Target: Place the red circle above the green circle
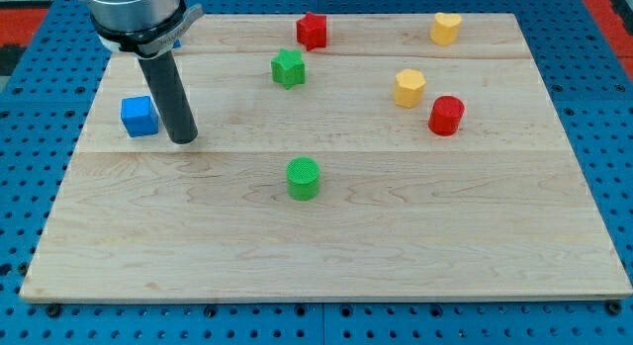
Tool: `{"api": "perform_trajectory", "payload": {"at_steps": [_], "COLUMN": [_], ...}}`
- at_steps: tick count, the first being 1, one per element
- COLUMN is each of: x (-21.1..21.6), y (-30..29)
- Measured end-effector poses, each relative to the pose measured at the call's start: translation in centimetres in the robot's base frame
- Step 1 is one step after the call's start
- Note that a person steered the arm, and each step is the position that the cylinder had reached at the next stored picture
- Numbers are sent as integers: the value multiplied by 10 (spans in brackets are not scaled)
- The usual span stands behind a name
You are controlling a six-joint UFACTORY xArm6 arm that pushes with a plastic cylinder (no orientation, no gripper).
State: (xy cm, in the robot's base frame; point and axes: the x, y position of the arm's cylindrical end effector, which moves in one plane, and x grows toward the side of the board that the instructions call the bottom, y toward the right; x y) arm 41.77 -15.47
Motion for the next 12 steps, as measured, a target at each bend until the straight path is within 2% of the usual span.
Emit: {"api": "perform_trajectory", "payload": {"at_steps": [2, 3, 4, 5, 6, 7, 9, 10, 11, 12], "x": [-31, -77, -114, -108, -59, -38, -30, 0, 0, -4], "y": [109, 163, 247, 300, 311, 333, 389, 305, 215, 186]}}
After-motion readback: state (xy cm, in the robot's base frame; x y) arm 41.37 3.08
